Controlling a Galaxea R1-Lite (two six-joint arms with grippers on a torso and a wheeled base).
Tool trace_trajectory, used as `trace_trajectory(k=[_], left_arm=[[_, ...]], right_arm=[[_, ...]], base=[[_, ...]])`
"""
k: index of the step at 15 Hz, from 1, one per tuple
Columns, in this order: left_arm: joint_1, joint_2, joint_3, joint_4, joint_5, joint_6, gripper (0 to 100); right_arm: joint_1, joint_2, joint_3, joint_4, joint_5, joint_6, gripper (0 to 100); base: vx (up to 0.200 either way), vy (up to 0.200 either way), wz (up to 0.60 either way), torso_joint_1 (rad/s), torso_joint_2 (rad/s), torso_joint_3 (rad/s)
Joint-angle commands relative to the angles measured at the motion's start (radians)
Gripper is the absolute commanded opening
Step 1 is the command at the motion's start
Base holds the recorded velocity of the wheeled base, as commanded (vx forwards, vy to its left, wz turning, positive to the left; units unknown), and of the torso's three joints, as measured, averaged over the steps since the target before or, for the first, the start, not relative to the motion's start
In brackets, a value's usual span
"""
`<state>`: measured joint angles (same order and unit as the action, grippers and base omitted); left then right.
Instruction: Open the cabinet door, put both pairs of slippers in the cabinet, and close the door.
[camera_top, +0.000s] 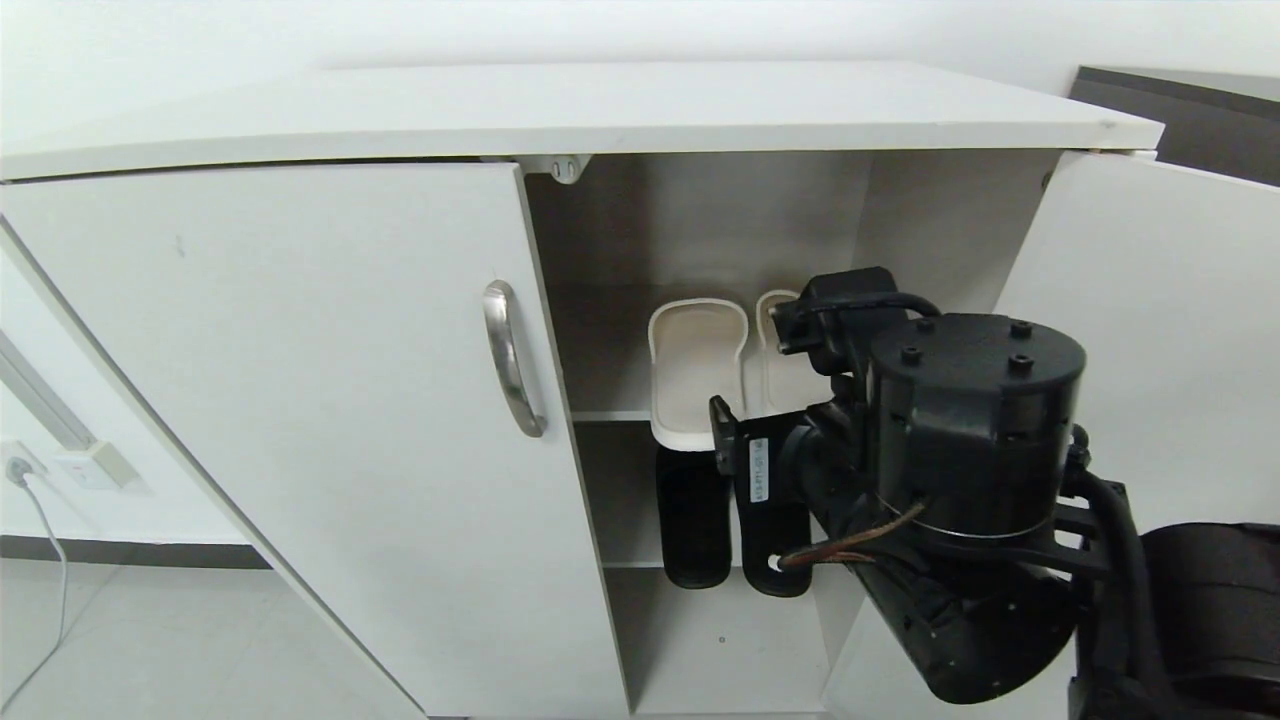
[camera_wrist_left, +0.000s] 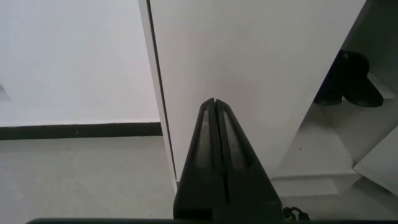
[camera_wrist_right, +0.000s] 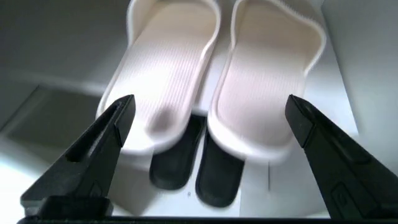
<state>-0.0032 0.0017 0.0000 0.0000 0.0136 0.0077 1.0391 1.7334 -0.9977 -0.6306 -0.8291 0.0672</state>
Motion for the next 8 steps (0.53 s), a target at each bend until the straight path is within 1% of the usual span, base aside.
trace_trajectory(k=[1,8], left_arm=[[0.000,0.000,0.000,0.000,0.000,0.000,0],[0.000,0.000,0.000,0.000,0.002,0.000,0]], right_arm=[[0.013,-0.023,0.042,-0.024,0.002,0.014,0],[0.013,-0.012,0.059,-0.027,-0.001,0.014,0]], base=[[0.000,0.000,0.00,0.000,0.00,0.000],[0.000,0.000,0.00,0.000,0.00,0.000]])
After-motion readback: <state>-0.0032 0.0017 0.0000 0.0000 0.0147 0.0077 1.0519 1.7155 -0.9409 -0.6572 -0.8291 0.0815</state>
